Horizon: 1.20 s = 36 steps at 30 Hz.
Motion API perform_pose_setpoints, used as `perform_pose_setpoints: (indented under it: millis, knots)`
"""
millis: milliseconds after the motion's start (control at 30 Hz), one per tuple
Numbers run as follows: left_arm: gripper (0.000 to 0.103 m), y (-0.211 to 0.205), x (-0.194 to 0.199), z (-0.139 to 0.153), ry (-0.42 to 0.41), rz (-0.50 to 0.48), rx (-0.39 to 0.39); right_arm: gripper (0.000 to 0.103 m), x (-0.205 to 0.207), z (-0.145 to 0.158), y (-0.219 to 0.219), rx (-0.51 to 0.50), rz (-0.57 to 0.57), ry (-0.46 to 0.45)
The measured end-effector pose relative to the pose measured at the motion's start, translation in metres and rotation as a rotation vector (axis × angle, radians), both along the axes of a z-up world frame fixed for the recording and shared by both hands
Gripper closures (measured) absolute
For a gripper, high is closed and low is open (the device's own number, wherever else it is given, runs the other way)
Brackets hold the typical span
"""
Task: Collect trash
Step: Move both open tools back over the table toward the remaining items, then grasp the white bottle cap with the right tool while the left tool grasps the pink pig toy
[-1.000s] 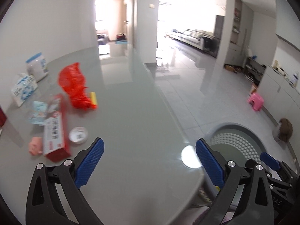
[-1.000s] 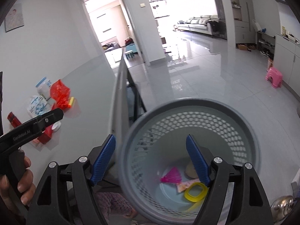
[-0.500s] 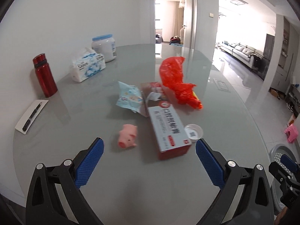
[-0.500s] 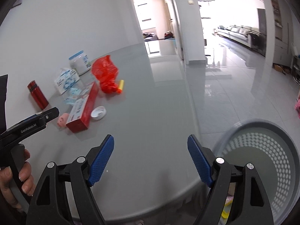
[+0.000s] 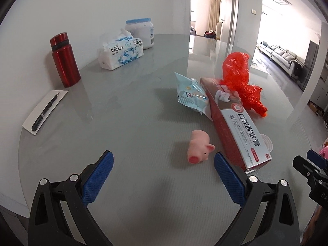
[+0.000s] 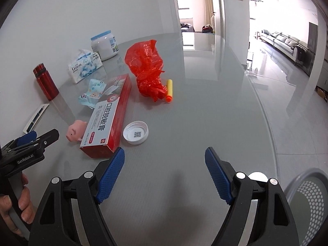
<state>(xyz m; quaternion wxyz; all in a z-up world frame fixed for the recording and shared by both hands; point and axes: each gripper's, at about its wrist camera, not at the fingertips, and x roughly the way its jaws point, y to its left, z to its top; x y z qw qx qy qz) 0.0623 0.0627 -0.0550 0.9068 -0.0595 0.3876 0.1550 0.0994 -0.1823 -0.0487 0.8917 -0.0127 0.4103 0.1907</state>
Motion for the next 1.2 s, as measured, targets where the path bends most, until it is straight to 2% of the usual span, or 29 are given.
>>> perform_pose_setpoints:
  millis: [467,1133,1200]
  knots:
    - [0.006,0.012,0.013,-0.014,0.048,-0.014,-0.027,0.026,0.032,-0.023,0.028,-0.080,0.033,0.081]
    - [0.006,0.020,0.009,-0.017,0.052,-0.008,-0.064,0.026,0.048,-0.030,0.055,-0.123,0.101,0.078]
    - [0.006,0.019,0.009,-0.017,0.052,-0.011,-0.067,0.031,0.048,-0.030,0.058,-0.127,0.109,0.069]
